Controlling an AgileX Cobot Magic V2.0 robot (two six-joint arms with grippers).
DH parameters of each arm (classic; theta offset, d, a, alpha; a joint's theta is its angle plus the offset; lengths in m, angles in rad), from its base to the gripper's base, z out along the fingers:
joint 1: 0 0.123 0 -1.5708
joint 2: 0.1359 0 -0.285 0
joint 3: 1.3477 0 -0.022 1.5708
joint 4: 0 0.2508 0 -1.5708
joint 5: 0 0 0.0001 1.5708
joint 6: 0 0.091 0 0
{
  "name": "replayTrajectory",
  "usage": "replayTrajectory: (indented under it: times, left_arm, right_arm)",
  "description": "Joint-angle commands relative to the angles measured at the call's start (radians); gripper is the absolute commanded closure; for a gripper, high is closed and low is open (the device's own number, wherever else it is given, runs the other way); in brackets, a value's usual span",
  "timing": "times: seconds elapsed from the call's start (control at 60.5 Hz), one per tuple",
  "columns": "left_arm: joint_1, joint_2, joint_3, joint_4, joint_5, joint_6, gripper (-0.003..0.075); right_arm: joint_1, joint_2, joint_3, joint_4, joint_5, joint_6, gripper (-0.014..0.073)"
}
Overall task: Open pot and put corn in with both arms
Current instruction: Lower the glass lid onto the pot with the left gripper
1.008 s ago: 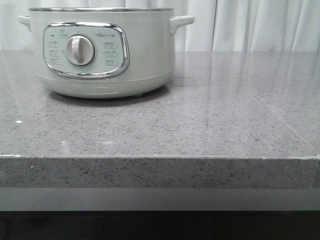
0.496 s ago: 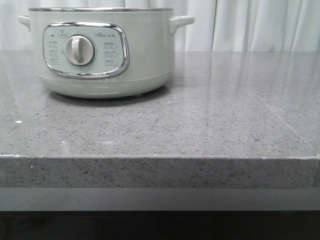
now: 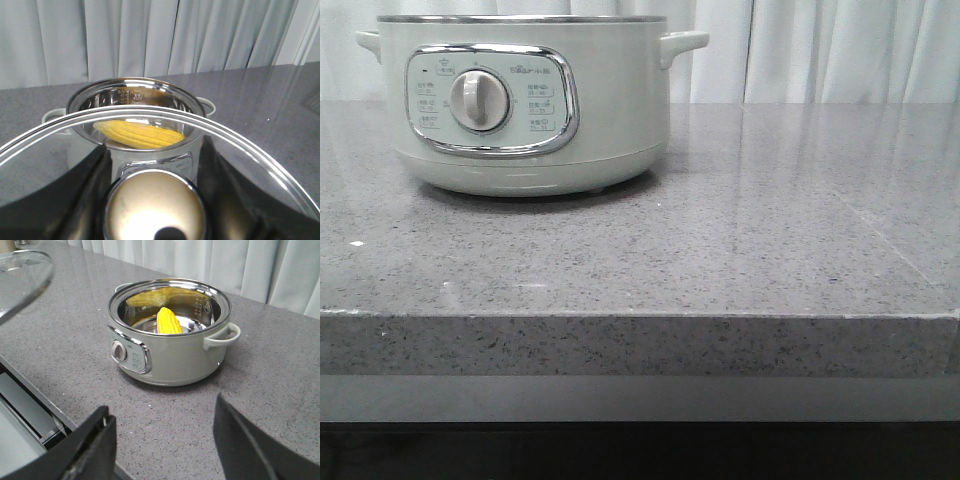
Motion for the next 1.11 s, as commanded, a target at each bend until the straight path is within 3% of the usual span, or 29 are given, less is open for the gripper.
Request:
replayTrajectory:
  times: [0.0, 0.71, 1.09]
  left_arm:
    - [-0.006, 0.093, -0.091, -0.013, -0.182, 0.000, 0.0482]
    - [-0.006, 0.830, -0.635, 0.015, -0.246, 0.000, 0.0482]
    - [-0.006, 0.981, -0.695, 0.014, -0.406, 0.000, 0.0482]
  right_arm:
    - [-0.007, -0.001, -0.023, 0.005, -0.077, -0.004, 0.0149]
    - [-0.007, -0.001, -0.023, 0.005, -0.077, -0.004, 0.0149]
    - [-0.007, -0.001, -0.023, 0.005, -0.077, -0.004, 0.0149]
